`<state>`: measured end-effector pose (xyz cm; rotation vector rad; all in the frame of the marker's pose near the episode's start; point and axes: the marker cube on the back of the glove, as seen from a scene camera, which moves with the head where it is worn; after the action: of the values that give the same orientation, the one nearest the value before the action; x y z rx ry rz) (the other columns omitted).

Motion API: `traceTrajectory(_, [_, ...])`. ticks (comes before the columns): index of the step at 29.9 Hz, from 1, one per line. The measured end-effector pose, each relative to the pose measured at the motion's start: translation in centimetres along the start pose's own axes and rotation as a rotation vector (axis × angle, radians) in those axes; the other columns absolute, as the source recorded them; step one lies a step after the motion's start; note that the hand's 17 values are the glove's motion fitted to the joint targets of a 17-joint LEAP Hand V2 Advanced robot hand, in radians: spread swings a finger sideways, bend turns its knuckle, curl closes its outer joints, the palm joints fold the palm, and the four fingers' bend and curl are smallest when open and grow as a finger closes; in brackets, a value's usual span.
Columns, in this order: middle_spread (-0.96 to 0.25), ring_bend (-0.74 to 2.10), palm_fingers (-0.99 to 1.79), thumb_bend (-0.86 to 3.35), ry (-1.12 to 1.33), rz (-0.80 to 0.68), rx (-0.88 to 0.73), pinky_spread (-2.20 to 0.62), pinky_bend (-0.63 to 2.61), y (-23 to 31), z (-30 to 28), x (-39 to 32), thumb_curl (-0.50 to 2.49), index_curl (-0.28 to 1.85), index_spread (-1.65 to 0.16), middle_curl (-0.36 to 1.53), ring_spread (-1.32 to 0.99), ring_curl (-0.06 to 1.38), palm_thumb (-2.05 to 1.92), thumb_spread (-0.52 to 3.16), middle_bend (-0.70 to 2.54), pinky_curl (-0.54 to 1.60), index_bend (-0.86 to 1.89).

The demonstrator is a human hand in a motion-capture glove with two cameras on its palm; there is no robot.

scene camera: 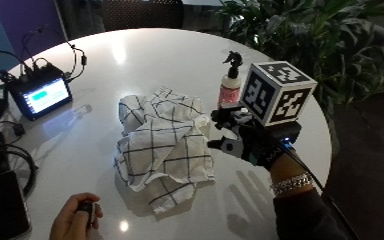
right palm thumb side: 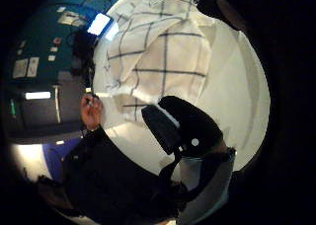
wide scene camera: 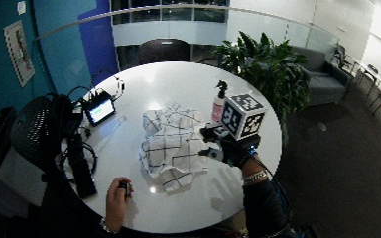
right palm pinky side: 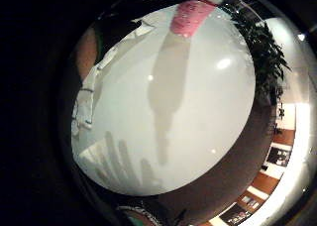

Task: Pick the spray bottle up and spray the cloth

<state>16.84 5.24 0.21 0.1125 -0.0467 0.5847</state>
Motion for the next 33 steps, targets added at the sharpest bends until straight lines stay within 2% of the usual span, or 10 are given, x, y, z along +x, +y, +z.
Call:
traceTrajectory(5, [-0.05,0.31,0.58,0.00,-0.044,0.060,0.194,0.24,0.24,-0.7,-0.2,2.2,0.23,0.30,-0.40,0.31,-0.07,0.25,0.45,1.12,0.20,0.29,0.15])
traceTrajectory(9, [-0.07,0.44,0.84,0.02,-0.074,0.117,0.391,0.18,0.26,-0.9,-1.9,3.5,0.25,0.29,-0.37,0.32,-0.09,0.29,0.52,1.16,0.20,0.29,0.12])
traceTrajectory(16, [-0.12,0.46,1.10,0.02,-0.047,0.351,0.581,0.07,0.19,-2.5,-6.0,6.3,0.26,0.32,-0.32,0.38,-0.11,0.33,0.58,1.19,0.30,0.30,0.20])
traceTrajectory(19, [-0.13,0.47,1.18,-0.03,-0.076,0.429,0.608,0.03,0.17,-3.1,-6.7,7.7,0.25,0.35,-0.30,0.40,-0.12,0.35,0.52,1.16,0.35,0.31,0.21])
traceTrajectory(26, [-0.14,0.50,1.10,-0.03,-0.282,0.517,0.551,0.01,0.19,-5.8,-5.6,9.6,0.24,0.34,-0.30,0.42,-0.13,0.38,0.47,1.11,0.36,0.32,0.12])
traceTrajectory(33, [-0.13,0.50,1.07,-0.02,-0.491,0.509,0.533,0.02,0.16,-7.5,-1.2,10.6,0.25,0.33,-0.29,0.43,-0.12,0.39,0.49,1.13,0.36,0.31,0.13])
